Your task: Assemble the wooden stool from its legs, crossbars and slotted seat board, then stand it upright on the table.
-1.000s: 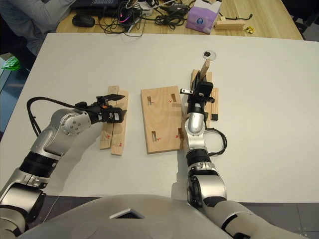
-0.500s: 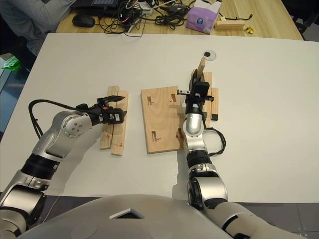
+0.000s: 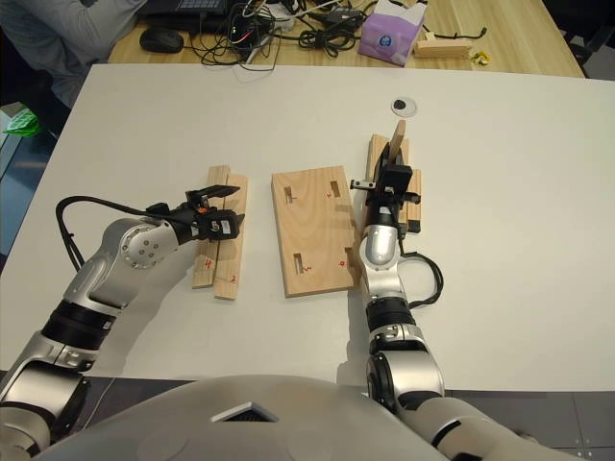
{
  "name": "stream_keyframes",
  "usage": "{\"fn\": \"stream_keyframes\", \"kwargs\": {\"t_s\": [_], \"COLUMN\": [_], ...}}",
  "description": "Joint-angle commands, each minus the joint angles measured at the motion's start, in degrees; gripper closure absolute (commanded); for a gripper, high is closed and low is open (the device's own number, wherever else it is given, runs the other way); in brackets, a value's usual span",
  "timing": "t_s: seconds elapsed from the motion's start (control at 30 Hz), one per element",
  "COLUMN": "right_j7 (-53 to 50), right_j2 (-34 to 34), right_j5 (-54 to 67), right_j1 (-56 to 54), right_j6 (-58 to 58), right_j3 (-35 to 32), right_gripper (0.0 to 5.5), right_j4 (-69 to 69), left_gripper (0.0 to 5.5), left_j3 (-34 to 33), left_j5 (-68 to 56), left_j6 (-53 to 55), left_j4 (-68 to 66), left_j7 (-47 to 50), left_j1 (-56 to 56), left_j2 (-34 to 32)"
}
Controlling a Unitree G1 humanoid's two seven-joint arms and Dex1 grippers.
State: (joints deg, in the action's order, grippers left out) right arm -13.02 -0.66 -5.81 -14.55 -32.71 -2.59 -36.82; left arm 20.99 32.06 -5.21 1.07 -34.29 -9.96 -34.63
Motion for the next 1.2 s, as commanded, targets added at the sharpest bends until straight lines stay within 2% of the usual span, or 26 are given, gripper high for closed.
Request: {"fn": "stream_keyframes", "kwargs": {"t_s": [0.03,0.2,0.43,0.77,0.9,1.2], "right_j7": [1.6,3.2,10.7,9.4,10.5,7.7], "right_j2": [-0.4,-1.0,-1.9,0.2,-0.3,0.1], "right_j5": [1.4,4.8,13.0,4.4,5.4,2.7], "right_j1": [0.7,-0.5,-2.1,-1.8,-1.6,0.1], "right_j6": [1.5,2.2,5.0,7.2,7.9,1.4], "right_j3": [0.0,-1.9,-4.9,-0.4,-0.7,0.1], "right_gripper": [5.12,5.12,5.12,5.12,5.12,5.12], "right_j4": [-0.4,-2.1,-4.5,-7.2,-6.2,0.9], "left_gripper": [2.69,2.69,2.69,2.69,2.69,2.69], "left_j3": [0.8,1.0,1.2,1.3,1.4,1.7], "left_j5": [0.4,0.2,0.2,0.4,0.4,0.3], "left_j6": [0.8,0.6,0.4,1.2,1.3,1.0], "left_j4": [-0.2,-0.6,-0.9,-0.6,-0.6,-0.4], "left_j7": [-0.3,-0.3,-0.2,0.4,0.5,0.7], "left_j1": [0.9,0.2,-0.1,0.3,0.3,0.9], "left_j2": [0.3,0.4,0.4,1.3,1.4,1.3]}}
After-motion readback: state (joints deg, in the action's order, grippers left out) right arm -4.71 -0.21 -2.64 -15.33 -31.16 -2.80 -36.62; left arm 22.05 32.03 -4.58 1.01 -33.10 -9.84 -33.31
